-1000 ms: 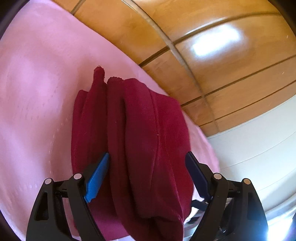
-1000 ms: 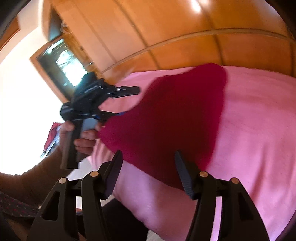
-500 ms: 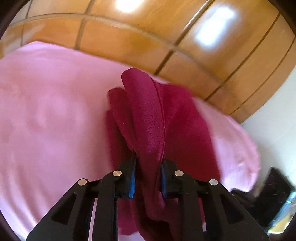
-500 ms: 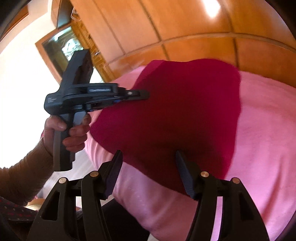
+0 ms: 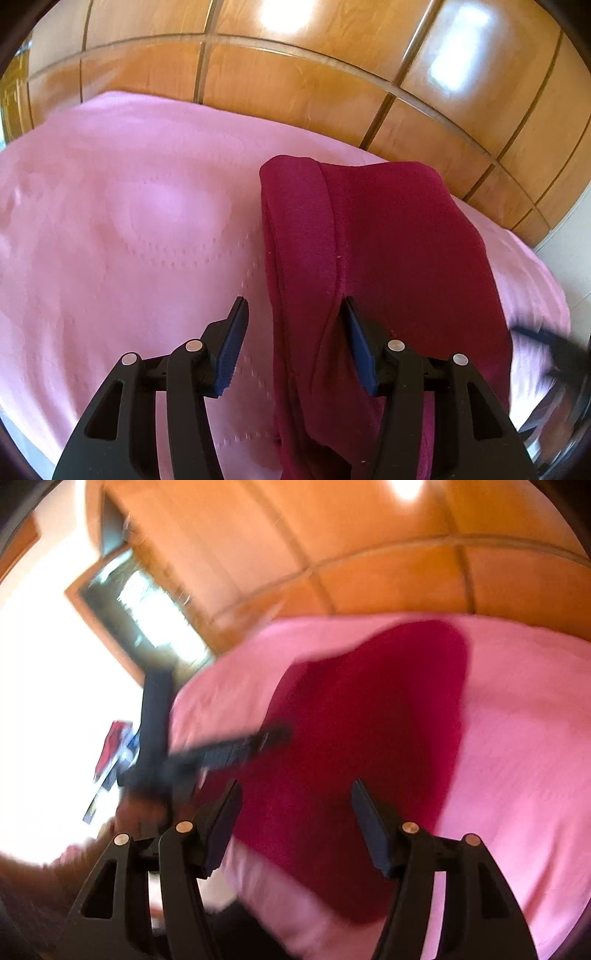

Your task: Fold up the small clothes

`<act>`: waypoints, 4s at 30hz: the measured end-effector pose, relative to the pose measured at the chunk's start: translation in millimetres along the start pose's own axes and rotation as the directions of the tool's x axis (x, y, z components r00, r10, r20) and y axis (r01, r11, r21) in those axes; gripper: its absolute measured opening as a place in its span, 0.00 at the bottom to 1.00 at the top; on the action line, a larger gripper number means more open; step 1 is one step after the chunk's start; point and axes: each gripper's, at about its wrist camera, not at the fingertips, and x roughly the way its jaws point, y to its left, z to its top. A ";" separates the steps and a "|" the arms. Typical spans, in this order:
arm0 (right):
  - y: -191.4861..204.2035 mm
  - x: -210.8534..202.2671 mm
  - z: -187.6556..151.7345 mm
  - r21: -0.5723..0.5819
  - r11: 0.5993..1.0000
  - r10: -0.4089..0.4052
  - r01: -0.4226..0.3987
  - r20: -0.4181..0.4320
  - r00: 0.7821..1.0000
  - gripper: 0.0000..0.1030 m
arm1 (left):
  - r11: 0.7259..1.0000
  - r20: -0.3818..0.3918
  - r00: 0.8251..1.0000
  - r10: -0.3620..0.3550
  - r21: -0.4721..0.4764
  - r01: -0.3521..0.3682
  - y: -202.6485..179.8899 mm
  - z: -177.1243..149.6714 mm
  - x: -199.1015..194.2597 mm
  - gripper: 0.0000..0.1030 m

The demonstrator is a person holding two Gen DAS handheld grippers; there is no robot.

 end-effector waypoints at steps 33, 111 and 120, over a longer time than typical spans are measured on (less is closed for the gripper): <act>-36.1 50.4 37.6 0.093 0.994 -0.060 0.057 0.030 0.998 0.81 | 0.991 0.052 0.996 0.065 0.114 -0.071 -19.1 -13.6 5.6 0.59; -204.7 -206.9 -74.6 0.431 0.770 -0.580 0.470 0.169 0.797 0.62 | 0.840 -0.136 0.941 -0.309 0.426 0.337 -345.5 -16.3 103.5 0.34; -217.7 -160.6 -77.9 0.389 0.691 -0.688 0.609 0.096 0.719 0.65 | 0.892 -0.165 0.946 -0.281 0.319 0.320 -325.3 -18.1 132.1 0.53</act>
